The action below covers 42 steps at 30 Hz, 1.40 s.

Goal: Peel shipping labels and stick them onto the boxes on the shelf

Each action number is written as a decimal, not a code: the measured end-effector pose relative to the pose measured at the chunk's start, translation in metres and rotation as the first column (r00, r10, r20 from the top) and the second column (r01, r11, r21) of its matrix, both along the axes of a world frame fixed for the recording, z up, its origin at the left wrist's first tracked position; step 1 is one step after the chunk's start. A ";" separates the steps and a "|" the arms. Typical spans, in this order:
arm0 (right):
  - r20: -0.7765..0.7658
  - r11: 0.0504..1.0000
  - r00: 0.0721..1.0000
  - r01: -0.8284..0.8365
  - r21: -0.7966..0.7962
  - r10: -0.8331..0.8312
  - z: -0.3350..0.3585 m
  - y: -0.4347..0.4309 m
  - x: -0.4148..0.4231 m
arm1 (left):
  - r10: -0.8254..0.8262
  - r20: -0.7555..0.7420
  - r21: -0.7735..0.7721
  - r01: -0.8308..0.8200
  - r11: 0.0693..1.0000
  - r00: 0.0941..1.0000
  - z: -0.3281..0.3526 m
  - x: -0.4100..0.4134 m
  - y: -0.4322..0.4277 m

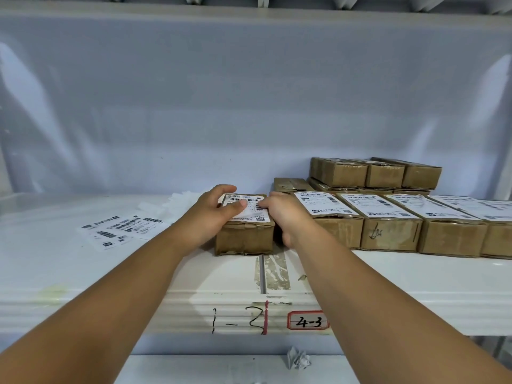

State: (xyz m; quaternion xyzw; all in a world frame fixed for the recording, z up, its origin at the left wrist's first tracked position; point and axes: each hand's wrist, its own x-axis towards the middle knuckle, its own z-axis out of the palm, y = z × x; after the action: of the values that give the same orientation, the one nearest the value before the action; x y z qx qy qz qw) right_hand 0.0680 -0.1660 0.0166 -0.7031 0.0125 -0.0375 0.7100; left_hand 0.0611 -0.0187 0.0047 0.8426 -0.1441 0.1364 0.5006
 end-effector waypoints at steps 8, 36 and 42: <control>0.200 0.988 0.980 0.053 -0.143 -0.023 0.003 0.003 0.000 | 0.175 0.132 0.104 -0.189 0.976 0.976 -0.002 0.008 0.000; 0.637 -0.007 0.763 0.641 -0.767 0.107 -0.001 -0.034 -0.044 | -0.139 0.045 0.096 0.135 0.986 0.989 -0.005 -0.010 -0.009; 0.628 0.115 0.777 0.621 -0.775 0.038 -0.015 -0.047 -0.043 | -0.133 0.021 0.123 0.129 0.984 0.991 -0.005 -0.009 -0.008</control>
State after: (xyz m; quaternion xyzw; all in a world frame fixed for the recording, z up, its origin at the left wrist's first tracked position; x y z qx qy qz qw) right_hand 0.0252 -0.2126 0.0011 -0.9281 -0.0537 -0.3654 0.0479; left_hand 0.0520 -0.0263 -0.0006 0.8582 -0.2145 0.1065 0.4540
